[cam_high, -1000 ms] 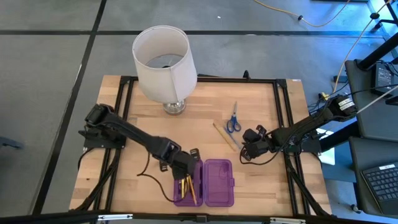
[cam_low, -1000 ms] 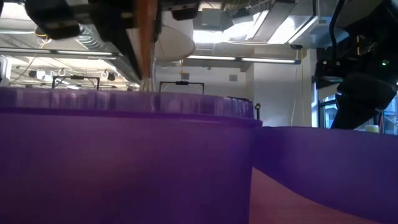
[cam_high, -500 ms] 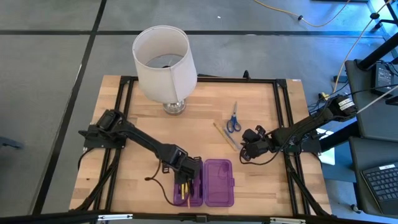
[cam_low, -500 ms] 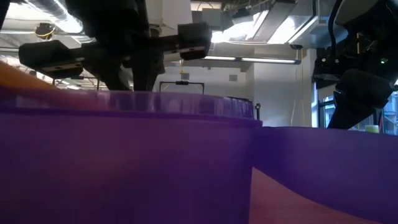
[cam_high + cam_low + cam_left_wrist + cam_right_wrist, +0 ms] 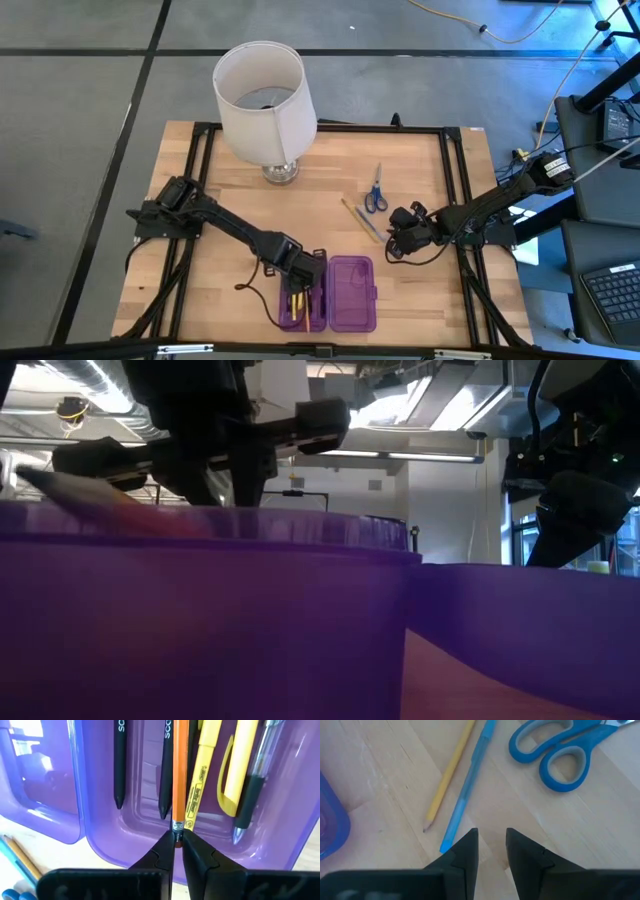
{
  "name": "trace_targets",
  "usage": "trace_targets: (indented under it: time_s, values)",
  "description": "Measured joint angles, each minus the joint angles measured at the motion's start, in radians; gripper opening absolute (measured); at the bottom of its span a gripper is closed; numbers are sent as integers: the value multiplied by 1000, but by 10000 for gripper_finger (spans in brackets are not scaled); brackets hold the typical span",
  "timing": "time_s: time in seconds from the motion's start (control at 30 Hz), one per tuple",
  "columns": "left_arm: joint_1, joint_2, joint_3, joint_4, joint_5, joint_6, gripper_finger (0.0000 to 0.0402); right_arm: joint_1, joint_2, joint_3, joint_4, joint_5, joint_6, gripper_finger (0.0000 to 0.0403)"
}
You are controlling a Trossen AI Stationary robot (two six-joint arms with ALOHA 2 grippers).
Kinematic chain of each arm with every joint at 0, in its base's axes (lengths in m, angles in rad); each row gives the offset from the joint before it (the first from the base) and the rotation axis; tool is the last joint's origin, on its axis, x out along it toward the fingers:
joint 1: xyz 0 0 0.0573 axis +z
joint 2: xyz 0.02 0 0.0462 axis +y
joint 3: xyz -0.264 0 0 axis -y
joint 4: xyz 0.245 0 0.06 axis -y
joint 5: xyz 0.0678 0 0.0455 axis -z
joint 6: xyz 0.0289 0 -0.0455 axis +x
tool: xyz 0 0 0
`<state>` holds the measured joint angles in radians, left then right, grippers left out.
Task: Pick & place school supplies into a supply box
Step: Put the orange pencil into the violet supply box
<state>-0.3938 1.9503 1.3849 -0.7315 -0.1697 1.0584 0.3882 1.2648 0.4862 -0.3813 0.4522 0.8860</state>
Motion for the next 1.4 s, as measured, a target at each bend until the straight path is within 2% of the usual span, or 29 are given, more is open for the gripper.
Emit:
trace_targets:
  time_s: [0.2, 0.5, 0.7, 0.93, 1.4]
  values:
    - [19, 0, 0, 4, 2, 3, 18, 0, 0, 0, 0, 0, 0, 104]
    - [40, 0, 0, 45, -73, 9, 18, 0, 0, 0, 0, 0, 0, 104]
    - [36, -1, 0, 70, -30, 138, 18, 0, 0, 0, 0, 0, -5, 104]
    - [36, -1, 0, 85, -19, 100, 19, 0, 0, 0, -1, 0, -5, 104]
    - [36, -1, 0, 140, -19, 123, 31, 0, 0, 0, -1, 0, -5, 104]
